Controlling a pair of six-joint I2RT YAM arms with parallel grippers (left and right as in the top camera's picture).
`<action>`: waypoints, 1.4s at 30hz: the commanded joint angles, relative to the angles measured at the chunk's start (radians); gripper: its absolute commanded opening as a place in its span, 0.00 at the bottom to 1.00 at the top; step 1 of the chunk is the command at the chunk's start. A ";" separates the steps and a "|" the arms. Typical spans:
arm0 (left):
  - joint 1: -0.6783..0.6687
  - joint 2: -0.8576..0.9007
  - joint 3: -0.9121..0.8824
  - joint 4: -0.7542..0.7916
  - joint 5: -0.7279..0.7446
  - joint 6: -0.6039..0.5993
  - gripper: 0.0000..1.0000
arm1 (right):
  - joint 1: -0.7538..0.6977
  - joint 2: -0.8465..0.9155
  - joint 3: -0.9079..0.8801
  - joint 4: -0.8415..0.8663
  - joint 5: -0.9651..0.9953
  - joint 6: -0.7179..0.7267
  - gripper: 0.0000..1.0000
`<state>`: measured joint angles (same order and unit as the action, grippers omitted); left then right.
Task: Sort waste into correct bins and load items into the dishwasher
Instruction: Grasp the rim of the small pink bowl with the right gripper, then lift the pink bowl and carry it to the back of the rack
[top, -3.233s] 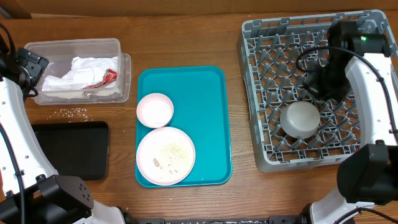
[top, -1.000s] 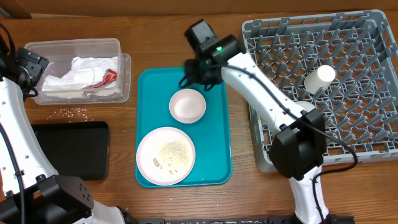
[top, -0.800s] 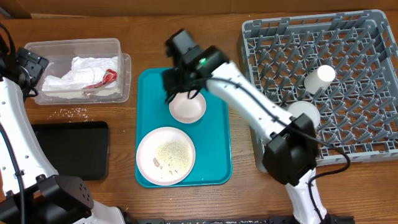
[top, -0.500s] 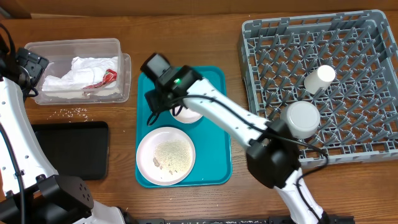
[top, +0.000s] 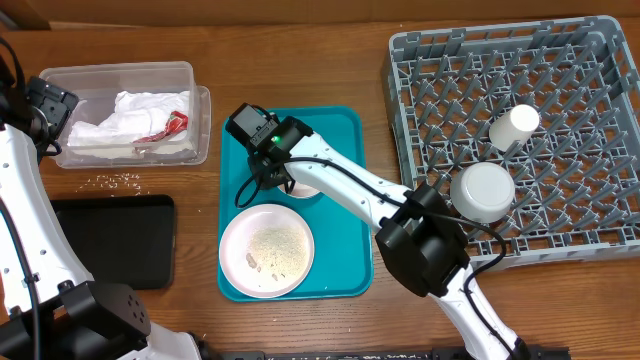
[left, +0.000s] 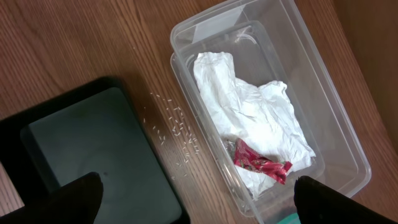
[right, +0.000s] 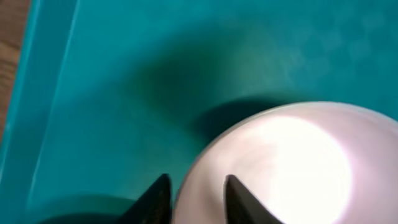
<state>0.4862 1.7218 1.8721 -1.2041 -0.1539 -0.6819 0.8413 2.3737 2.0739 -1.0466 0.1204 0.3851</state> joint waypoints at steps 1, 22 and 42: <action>-0.002 0.008 0.000 0.001 -0.010 -0.014 1.00 | 0.009 0.018 0.007 0.001 0.016 0.039 0.23; -0.002 0.008 0.000 0.000 -0.010 -0.014 1.00 | 0.017 0.030 0.006 0.014 0.018 0.054 0.16; -0.002 0.008 0.000 0.001 -0.010 -0.014 1.00 | -0.052 0.003 0.378 -0.259 0.008 0.056 0.04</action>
<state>0.4858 1.7218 1.8721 -1.2037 -0.1539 -0.6819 0.8448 2.4031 2.2723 -1.2377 0.1310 0.4393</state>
